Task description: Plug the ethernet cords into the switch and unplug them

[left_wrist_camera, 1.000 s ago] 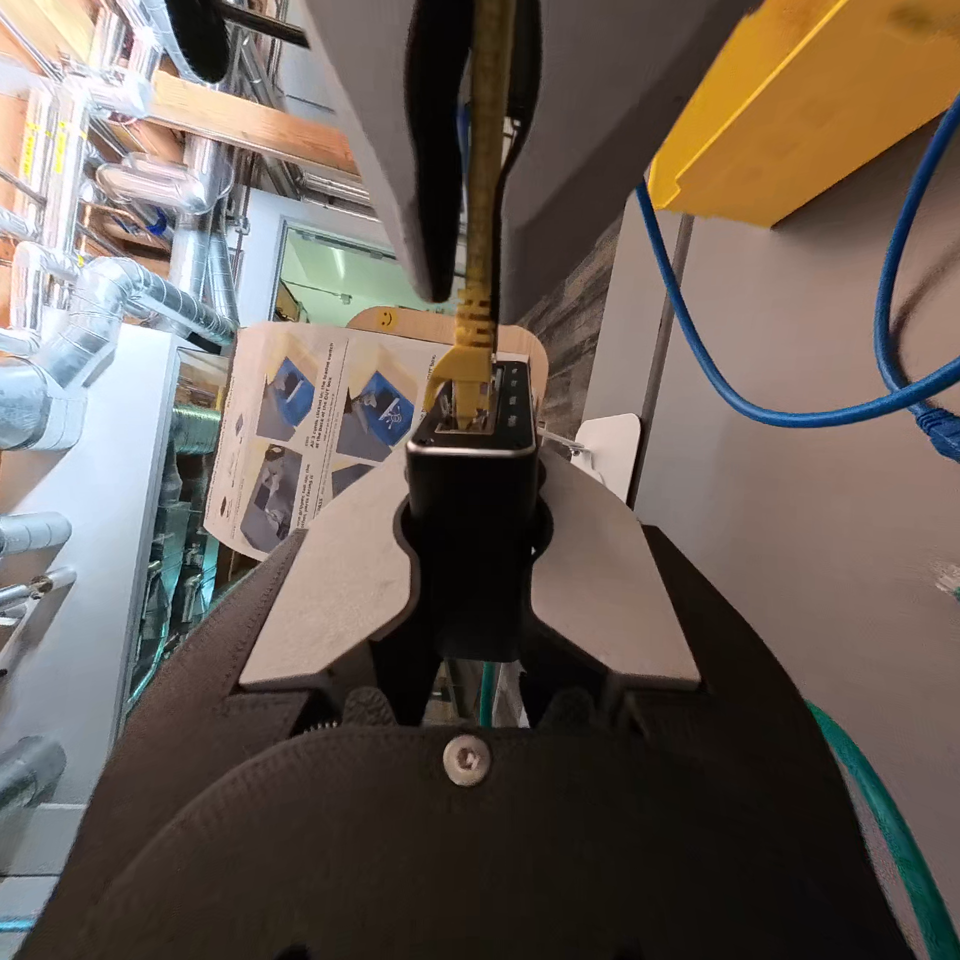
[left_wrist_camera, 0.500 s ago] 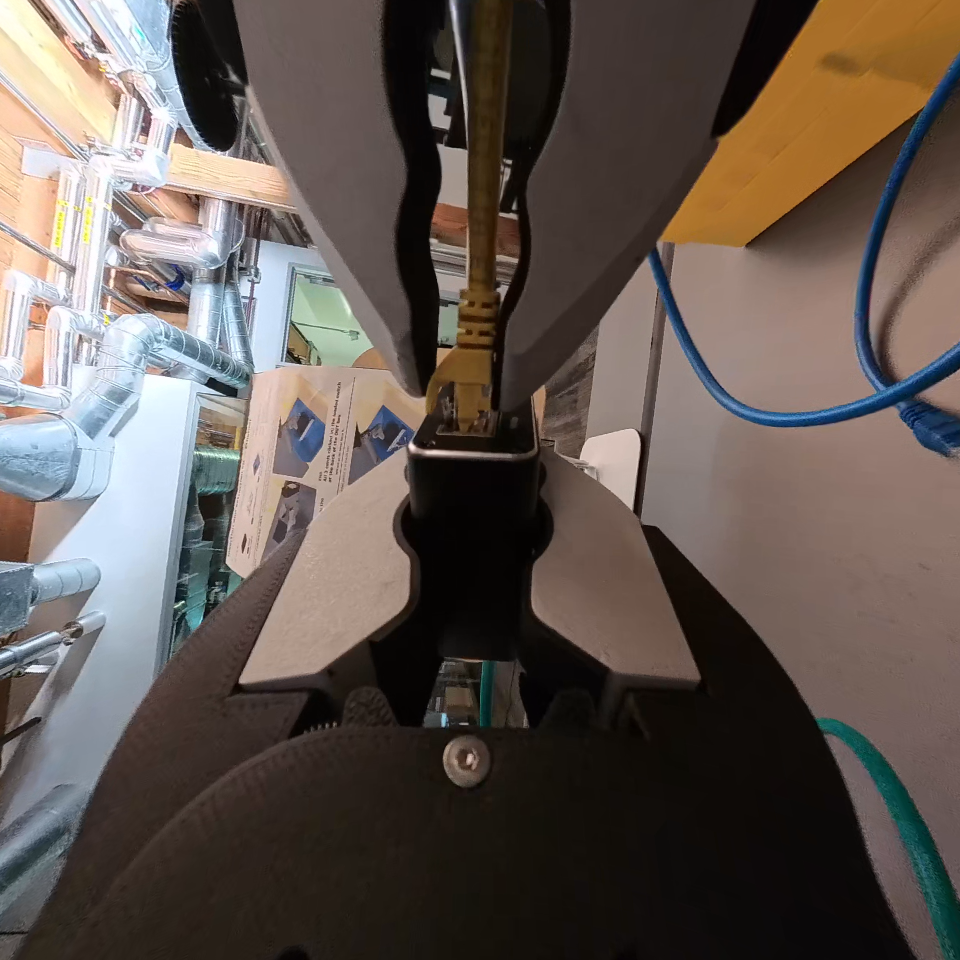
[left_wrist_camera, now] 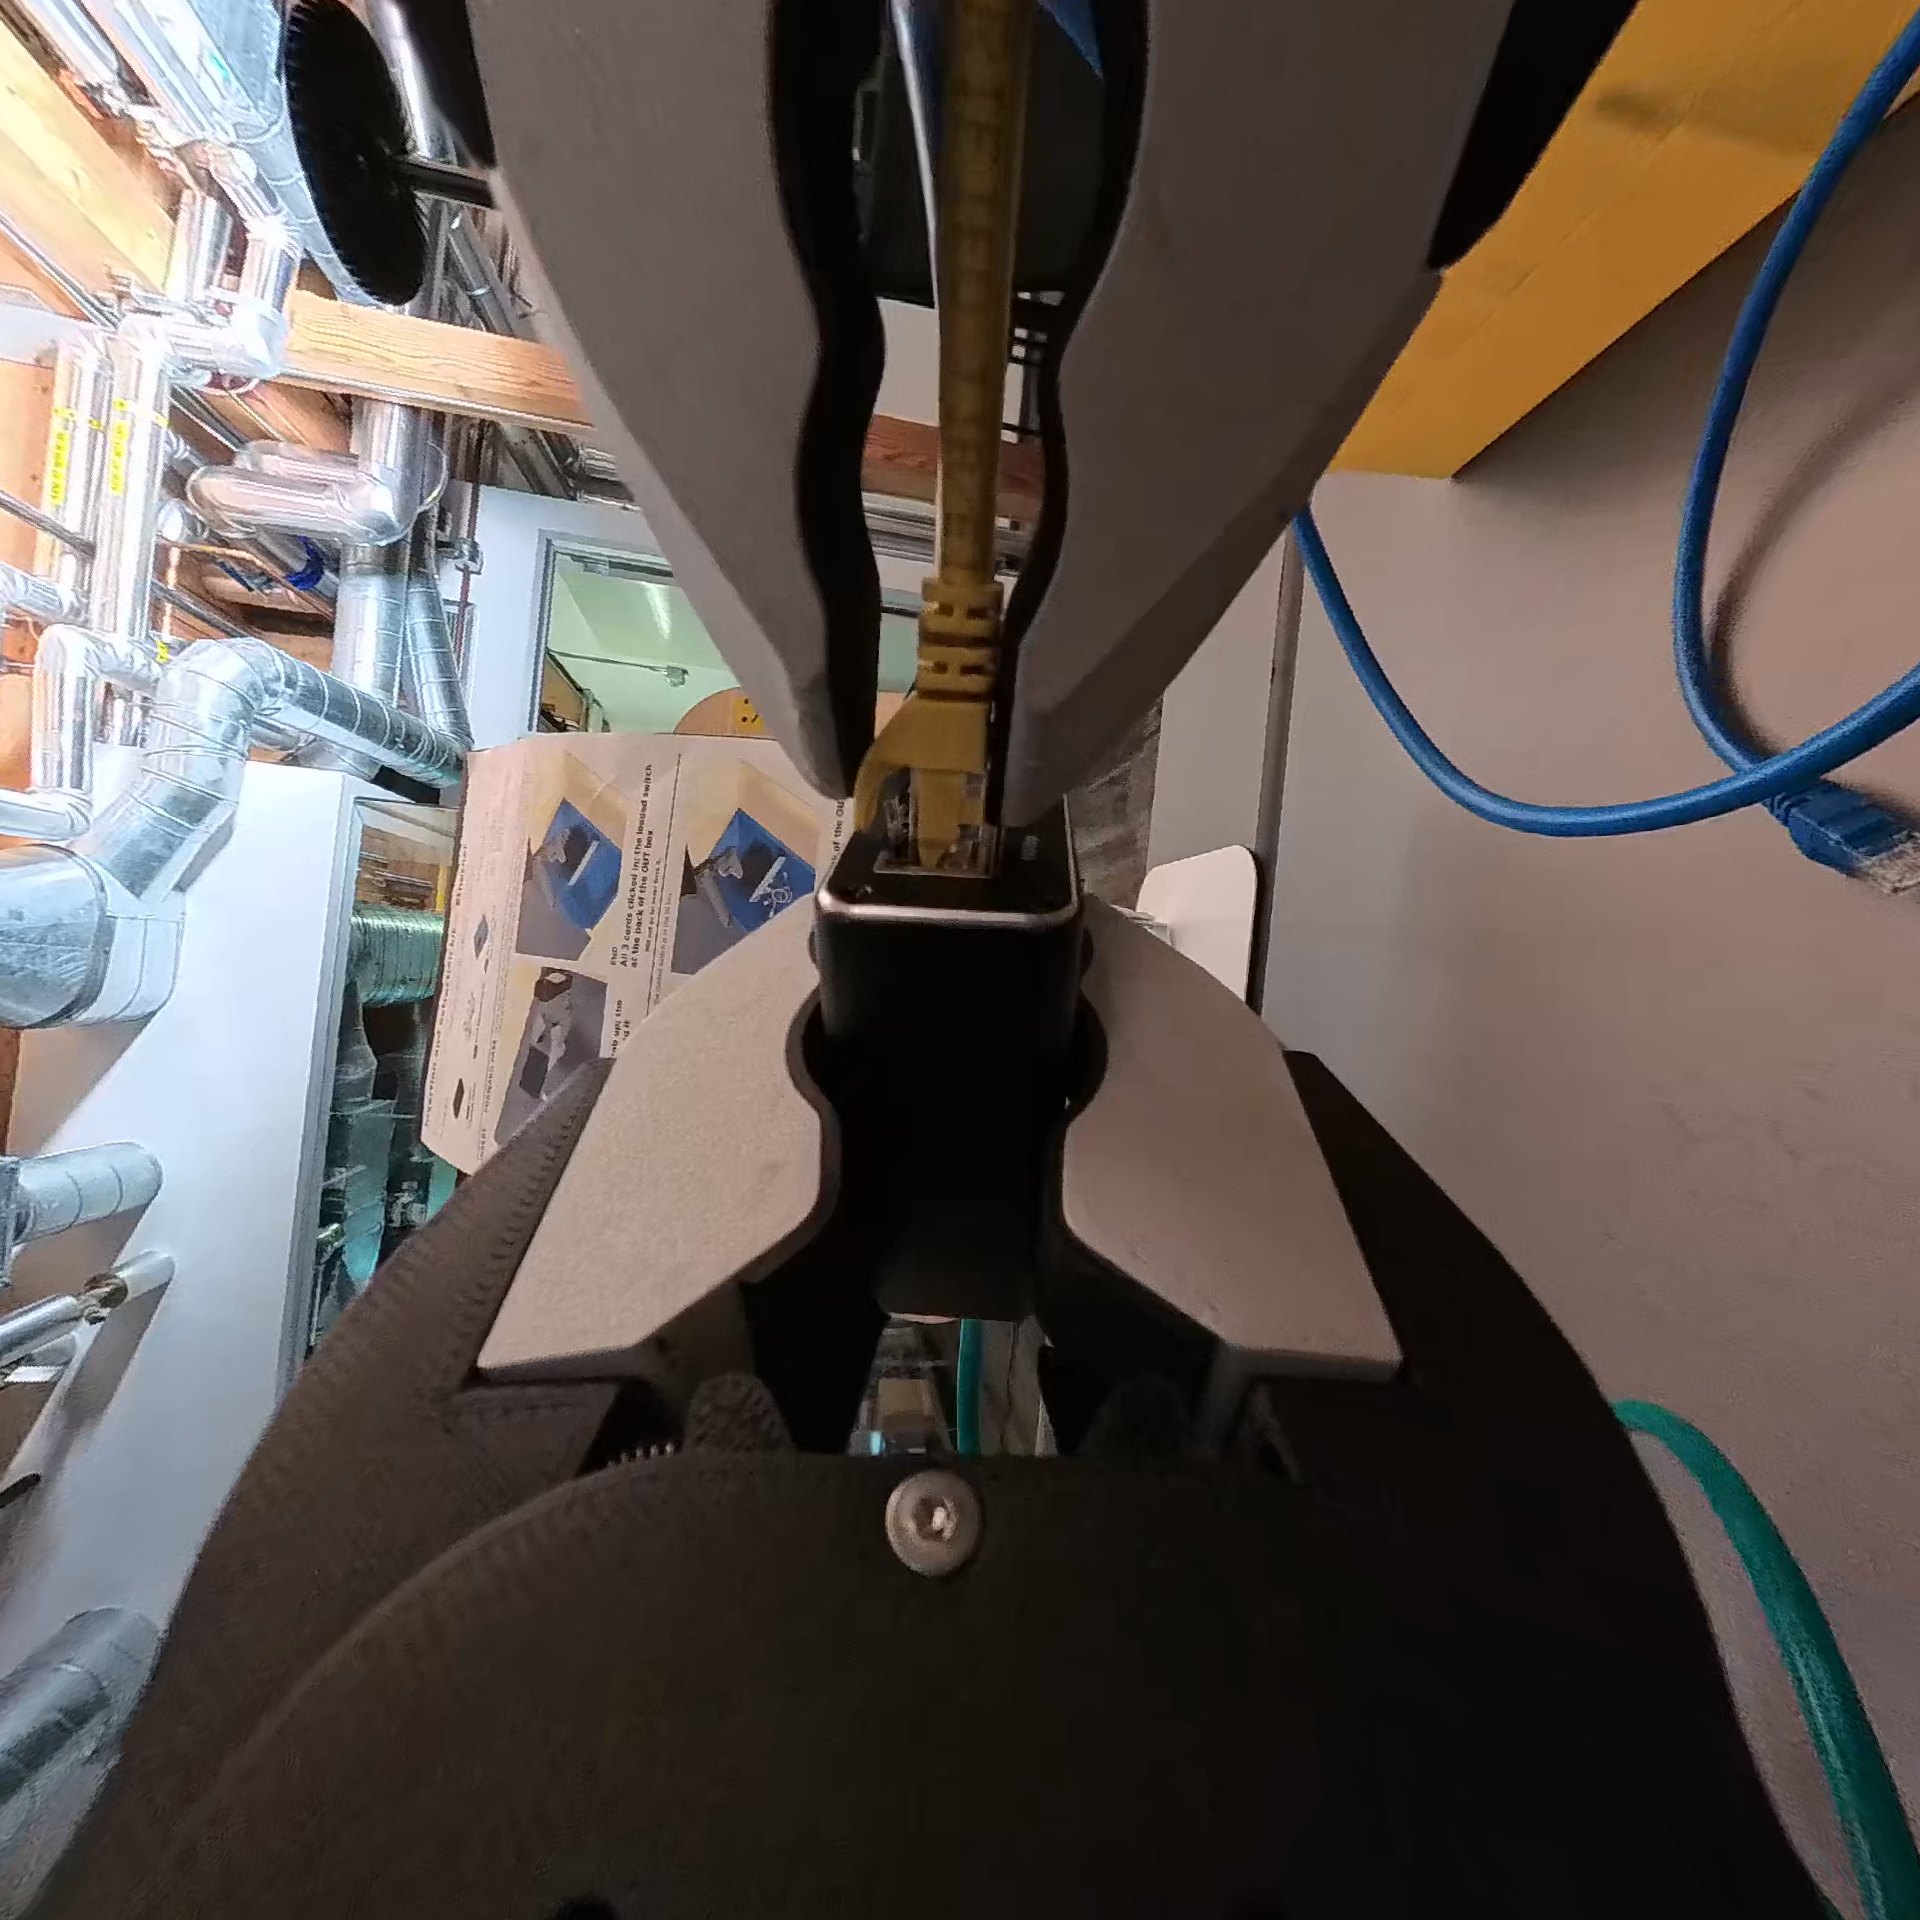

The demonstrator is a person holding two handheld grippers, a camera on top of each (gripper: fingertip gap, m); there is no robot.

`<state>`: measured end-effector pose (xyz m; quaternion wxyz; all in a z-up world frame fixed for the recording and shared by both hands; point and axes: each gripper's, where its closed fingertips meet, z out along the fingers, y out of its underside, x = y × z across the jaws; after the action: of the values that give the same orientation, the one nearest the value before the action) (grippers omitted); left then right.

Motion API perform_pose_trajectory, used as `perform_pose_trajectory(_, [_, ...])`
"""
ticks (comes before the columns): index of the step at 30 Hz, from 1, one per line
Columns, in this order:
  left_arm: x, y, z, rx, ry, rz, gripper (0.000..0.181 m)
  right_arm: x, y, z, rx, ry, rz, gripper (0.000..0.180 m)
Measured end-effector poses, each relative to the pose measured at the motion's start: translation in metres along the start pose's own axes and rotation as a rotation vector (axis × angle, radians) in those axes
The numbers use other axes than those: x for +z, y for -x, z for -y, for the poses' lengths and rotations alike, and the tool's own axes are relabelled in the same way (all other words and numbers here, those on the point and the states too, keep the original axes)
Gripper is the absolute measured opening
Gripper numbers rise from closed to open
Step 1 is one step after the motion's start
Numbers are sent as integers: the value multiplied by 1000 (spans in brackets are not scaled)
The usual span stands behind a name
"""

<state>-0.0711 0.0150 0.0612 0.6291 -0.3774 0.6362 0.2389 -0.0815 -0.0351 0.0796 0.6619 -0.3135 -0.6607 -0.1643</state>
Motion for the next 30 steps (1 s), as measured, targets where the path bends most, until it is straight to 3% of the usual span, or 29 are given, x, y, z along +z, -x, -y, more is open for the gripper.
perform_pose_trajectory(13, [4,-5,-2,-20,9,-40,38,1,4,-2,47,43,50,12])
perform_pose_trajectory(28, [17,-38,0,22,11,-187,38,-6,35,-15,121,200,328,12])
perform_pose_trajectory(29, [18,-41,1,16,15,-201,38,-8,37,-16,133,204,346,147])
perform_pose_trajectory(30, [18,-43,3,12,12,-209,38,-10,38,-18,131,206,353,147])
